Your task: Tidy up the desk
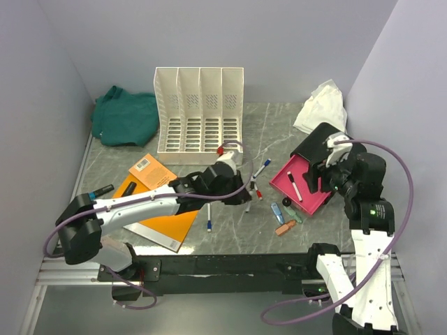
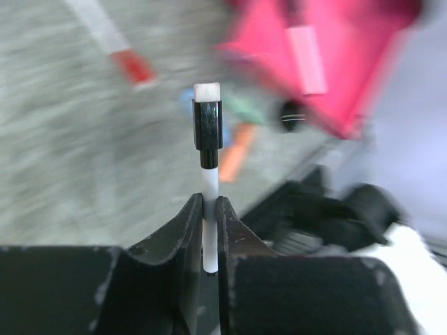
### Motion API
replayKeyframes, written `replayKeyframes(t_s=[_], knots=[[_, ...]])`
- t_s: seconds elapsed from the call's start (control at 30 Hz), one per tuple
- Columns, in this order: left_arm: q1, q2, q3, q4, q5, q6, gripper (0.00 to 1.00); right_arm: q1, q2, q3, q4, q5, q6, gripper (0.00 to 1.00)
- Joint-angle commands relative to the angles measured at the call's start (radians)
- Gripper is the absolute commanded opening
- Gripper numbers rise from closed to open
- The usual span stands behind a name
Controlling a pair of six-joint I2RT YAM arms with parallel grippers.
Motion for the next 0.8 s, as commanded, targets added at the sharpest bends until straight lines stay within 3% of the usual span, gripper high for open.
replayKeyframes(t_s=[0.0,0.17,0.43,0.53,0.57,0.67,0.77], knots=[[-0.014,0.089,0.136,0.204,0.179,-0.028,0.02,-0.036,0.000,0.092,0.071,0.124,0.125,0.73],[-0.019,0.230,0.309,0.287,0.219,-0.103,0.03,-0.094,-0.005,0.112,0.084,0.102,0.189,0.74],[-0.033,0.531,0.631,0.215,0.177,-0.267,0.06,-0.131,-0.019,0.100,0.092,0.032,0.214,0.74],[-0.042,0.604,0.725,0.150,0.141,-0.297,0.23,-0.133,-0.019,0.103,0.084,0.030,0.202,0.74],[-0.046,0.624,0.741,0.139,0.130,-0.301,0.35,-0.133,-0.014,0.107,0.080,0.025,0.198,0.74],[-0.045,0.621,0.753,0.131,0.113,-0.309,0.52,-0.133,-0.004,0.122,0.058,0.006,0.177,0.74],[-0.045,0.602,0.750,0.120,0.099,-0.294,0.60,-0.133,0.010,0.138,0.031,-0.021,0.152,0.74]])
